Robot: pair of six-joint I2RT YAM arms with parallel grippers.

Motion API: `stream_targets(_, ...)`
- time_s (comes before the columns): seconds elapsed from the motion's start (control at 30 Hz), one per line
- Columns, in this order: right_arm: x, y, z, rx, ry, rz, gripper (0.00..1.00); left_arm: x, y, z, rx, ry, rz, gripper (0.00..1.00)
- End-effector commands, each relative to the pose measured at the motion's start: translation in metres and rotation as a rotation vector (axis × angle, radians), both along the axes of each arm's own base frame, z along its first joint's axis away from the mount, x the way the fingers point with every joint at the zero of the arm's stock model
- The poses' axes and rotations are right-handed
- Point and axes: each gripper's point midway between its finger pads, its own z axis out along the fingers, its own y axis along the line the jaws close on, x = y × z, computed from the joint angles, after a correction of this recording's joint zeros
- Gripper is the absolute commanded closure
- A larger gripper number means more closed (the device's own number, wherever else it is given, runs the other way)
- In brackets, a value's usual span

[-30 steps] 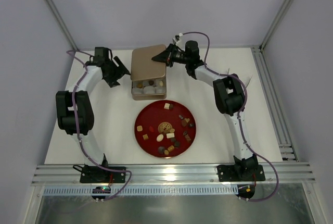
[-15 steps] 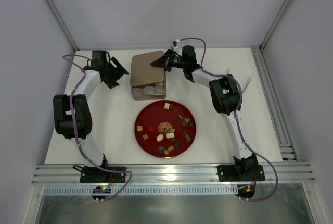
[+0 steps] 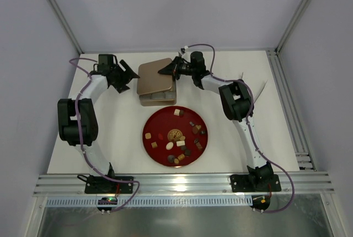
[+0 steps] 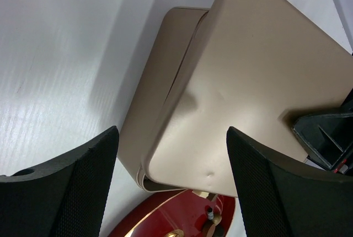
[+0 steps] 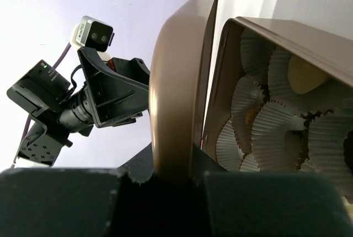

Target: Pack the chocolate

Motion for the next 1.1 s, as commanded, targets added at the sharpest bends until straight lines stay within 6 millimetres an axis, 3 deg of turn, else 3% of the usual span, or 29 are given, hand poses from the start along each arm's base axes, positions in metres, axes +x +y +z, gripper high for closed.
stream_targets(0.0, -0.001, -0.001, 0.023, 0.031, -0.055, 0.008, 0.96, 0.006, -0.004, 0.0, -0.017, -0.031, -0.026, 0.23)
stream_targets(0.57, -0.016, -0.014, 0.03, 0.087, -0.026, 0.033, 0.95, -0.001, -0.015, -0.009, -0.012, -0.009, -0.066, 0.23)
stream_targets(1.07, -0.017, -0.031, 0.023, 0.034, -0.013, -0.007, 0.76, -0.008, -0.022, -0.033, 0.035, 0.051, -0.097, 0.23)
